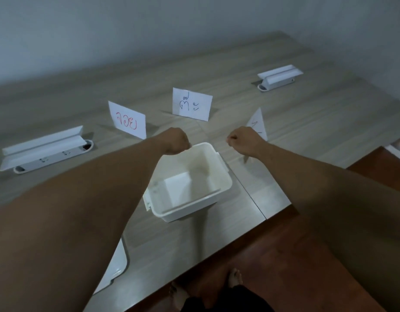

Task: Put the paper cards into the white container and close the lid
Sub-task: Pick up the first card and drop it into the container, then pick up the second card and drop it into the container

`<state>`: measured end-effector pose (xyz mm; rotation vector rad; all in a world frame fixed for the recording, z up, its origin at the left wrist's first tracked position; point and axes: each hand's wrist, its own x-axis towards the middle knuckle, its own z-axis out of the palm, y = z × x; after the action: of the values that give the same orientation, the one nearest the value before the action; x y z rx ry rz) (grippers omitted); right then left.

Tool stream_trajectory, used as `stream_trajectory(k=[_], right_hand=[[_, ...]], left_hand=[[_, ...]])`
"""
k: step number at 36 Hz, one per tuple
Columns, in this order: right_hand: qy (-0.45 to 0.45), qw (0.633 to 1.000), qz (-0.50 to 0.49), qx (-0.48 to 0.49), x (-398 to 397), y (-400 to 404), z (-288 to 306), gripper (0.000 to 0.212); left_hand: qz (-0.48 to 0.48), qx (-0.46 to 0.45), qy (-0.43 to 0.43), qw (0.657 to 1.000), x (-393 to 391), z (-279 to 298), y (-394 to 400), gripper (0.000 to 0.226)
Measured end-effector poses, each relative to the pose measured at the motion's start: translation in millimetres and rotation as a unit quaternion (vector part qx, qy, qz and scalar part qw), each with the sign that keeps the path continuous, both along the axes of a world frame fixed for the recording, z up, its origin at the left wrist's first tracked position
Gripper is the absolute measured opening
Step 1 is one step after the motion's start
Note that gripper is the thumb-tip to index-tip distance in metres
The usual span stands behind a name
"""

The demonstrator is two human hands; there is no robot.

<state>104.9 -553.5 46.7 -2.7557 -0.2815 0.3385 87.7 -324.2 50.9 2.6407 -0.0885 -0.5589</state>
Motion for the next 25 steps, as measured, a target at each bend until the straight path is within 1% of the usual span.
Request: stream_trajectory(k=[3,5,9,12,14,16,18,19,21,23,25], right_hand=[[0.001,1.0,-0.026,-0.009,4.1,-20.3,5.3,0.031],[-0.011,0.999,-0.036,-0.018,8.0,-32.2,6.6,0.029],[-0.027,0.996,-0.079,-0.044,28.7,-61.4,-0.7,0.033],[-0.017,0.992,-0.122,0.008,42.5,-81.6,-4.1,0.025],[-0.004,0.987,-0.156,0.028,50.5,-90.8,-8.4,0.03],[0.004,0.985,-0.17,0.03,63.3,-102.2,-15.1,0.02],[0.014,0.98,-0.192,0.046,74.4,-108.6,-22.4,0.03],[0.019,0.977,-0.203,0.059,79.7,-111.7,-27.1,0.031],[0.037,0.972,-0.217,0.078,91.7,-120.0,-38.4,0.02],[0.057,0.967,-0.231,0.095,101.6,-122.5,-54.3,0.031],[0.077,0.959,-0.247,0.115,109.9,-123.6,-66.9,0.036]], left_hand=[[-0.016,0.022,-0.024,0.999,11.4,5.2,-13.8,0.035],[-0.01,0.017,-0.03,0.999,19.0,5.5,-21.3,0.037],[-0.003,0.028,-0.038,0.999,42.2,1.8,-40.5,0.048],[-0.003,0.039,-0.034,0.999,58.7,-3.2,-59.5,0.051],[-0.004,0.043,-0.026,0.999,66.6,-7.8,-69.4,0.052],[-0.008,0.051,-0.018,0.998,76.9,-12.5,-83.2,0.054],[-0.013,0.061,-0.01,0.998,83.3,-18.0,-93.6,0.054],[-0.018,0.066,-0.003,0.998,86.0,-21.0,-99.2,0.055],[-0.022,0.074,0.01,0.997,92.7,-27.7,-113.4,0.055],[-0.02,0.08,0.015,0.997,96.9,-34.0,-121.5,0.054],[-0.015,0.082,0.02,0.996,103.0,-41.0,-129.9,0.054]])
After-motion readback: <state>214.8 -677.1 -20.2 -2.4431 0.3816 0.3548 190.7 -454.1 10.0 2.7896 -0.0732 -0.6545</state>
